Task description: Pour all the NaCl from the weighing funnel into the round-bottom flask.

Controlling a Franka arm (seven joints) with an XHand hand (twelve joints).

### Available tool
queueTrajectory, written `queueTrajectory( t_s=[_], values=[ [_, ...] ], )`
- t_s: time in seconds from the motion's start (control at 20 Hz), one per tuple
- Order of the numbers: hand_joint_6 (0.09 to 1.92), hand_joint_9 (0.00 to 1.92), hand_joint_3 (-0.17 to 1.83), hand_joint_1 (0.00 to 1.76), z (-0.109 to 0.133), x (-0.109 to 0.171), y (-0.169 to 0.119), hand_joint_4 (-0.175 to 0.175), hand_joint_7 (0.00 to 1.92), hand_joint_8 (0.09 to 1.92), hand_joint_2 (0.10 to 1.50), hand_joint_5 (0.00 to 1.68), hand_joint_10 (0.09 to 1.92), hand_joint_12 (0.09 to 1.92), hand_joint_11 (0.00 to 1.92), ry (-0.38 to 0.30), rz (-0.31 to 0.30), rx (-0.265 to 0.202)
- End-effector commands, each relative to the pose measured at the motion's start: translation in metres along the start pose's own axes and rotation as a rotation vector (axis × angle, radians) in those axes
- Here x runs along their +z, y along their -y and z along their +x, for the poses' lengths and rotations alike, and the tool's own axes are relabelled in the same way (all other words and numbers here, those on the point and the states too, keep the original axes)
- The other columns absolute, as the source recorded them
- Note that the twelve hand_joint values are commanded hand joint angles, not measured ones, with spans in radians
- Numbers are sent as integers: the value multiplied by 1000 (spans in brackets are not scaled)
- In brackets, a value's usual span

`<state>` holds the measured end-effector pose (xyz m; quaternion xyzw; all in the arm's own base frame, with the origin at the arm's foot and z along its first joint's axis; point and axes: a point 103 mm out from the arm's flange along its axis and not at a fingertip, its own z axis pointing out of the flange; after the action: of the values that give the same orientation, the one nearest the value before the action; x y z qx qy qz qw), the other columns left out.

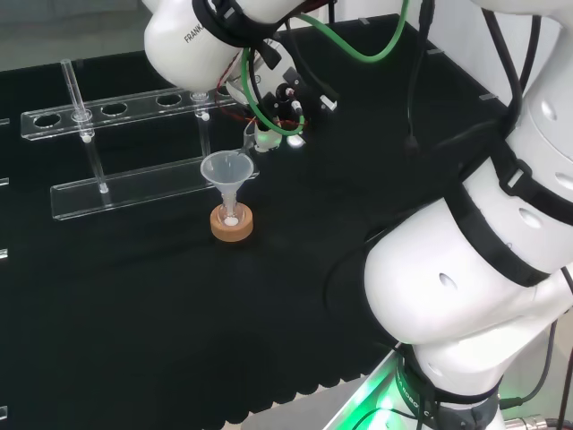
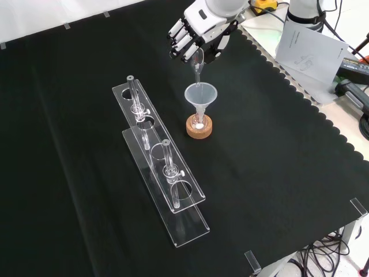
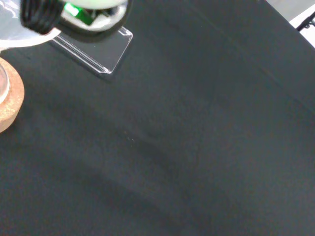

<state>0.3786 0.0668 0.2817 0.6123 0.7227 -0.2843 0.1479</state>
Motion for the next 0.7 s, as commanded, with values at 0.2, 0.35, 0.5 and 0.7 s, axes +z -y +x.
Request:
queueTrajectory(
  t_s=[0.2, 0.35, 0.5, 0.7],
  values=[
    [855, 935, 640, 1084, -1, 0, 1, 175, 564, 649, 710, 1167, 340, 1058, 783, 2, 3, 2],
    [854, 935, 640, 1084, -2, 0, 2, 175, 564, 649, 710, 1167, 339, 1057, 783, 2, 1, 2],
    [853, 935, 640, 1085, -1, 0, 1, 175, 563, 649, 709, 1168, 339, 1057, 783, 8, 1, -1],
    [851, 935, 641, 1085, 1, -2, 0, 175, 563, 649, 709, 1169, 338, 1057, 782, 17, 5, -6]
  ],
)
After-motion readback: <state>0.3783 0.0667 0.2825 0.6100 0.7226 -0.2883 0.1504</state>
